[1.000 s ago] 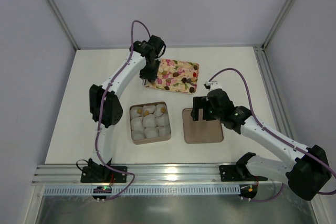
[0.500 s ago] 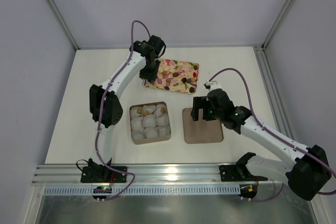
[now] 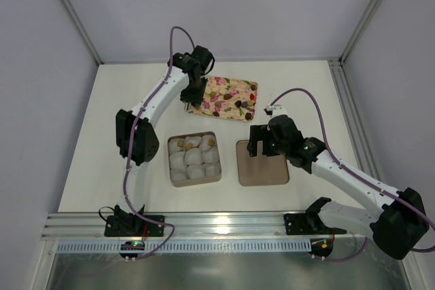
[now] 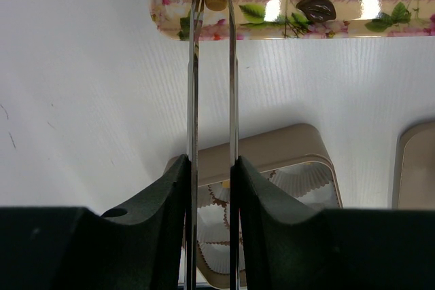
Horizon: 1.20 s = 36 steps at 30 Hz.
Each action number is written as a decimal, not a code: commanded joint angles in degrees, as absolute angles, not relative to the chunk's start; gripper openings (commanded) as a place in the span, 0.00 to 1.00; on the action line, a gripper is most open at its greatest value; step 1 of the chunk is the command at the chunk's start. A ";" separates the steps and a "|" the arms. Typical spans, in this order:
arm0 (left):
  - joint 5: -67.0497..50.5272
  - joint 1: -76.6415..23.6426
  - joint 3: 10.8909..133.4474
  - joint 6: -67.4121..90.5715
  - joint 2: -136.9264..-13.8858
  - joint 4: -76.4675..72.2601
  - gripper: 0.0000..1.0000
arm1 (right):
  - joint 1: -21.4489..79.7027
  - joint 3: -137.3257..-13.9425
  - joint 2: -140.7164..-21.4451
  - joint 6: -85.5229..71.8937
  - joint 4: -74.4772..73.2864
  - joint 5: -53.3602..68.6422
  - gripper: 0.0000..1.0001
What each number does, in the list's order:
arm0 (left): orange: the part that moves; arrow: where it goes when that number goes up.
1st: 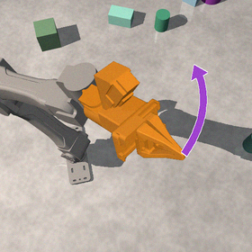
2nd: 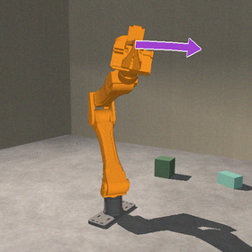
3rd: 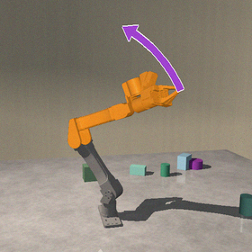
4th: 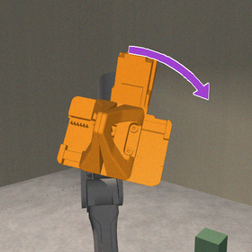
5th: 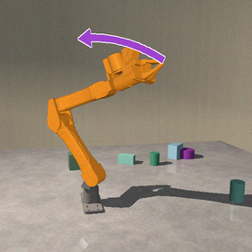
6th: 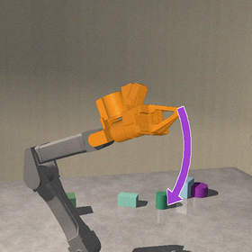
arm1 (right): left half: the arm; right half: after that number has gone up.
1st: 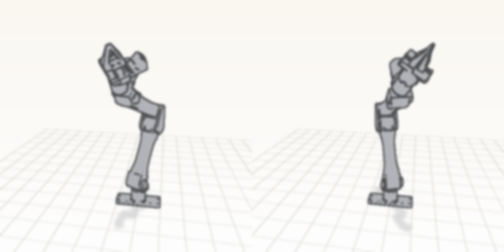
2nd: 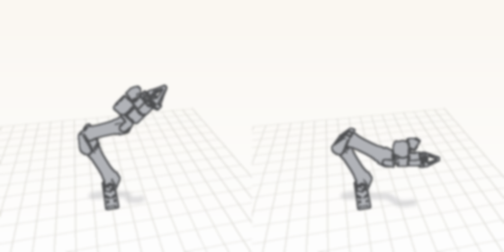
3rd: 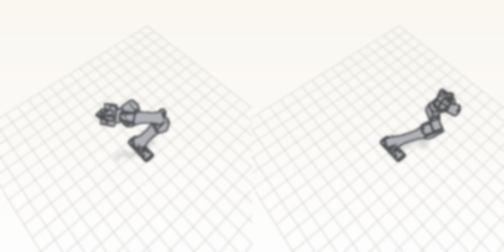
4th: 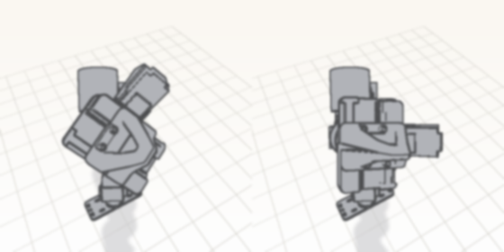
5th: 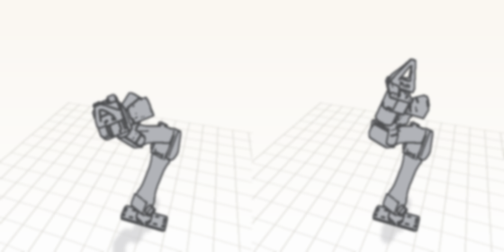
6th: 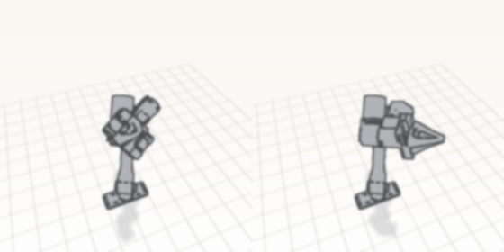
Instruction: Pack the chocolate
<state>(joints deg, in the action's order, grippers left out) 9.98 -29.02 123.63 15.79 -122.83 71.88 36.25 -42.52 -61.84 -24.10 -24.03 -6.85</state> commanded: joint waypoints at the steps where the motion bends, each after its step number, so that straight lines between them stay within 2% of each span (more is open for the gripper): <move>1: 10.72 -28.83 126.47 15.12 -119.27 72.69 0.33 | 36.12 -42.36 -61.08 -24.35 -22.32 -6.77 1.00; 36: 9.84 -28.83 123.49 15.29 -119.00 72.33 0.36 | 36.12 -41.75 -60.29 -24.52 -22.59 -6.68 1.00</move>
<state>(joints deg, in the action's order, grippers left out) 9.93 -29.02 123.59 15.81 -122.80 72.10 36.25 -42.15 -61.76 -24.12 -24.03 -6.83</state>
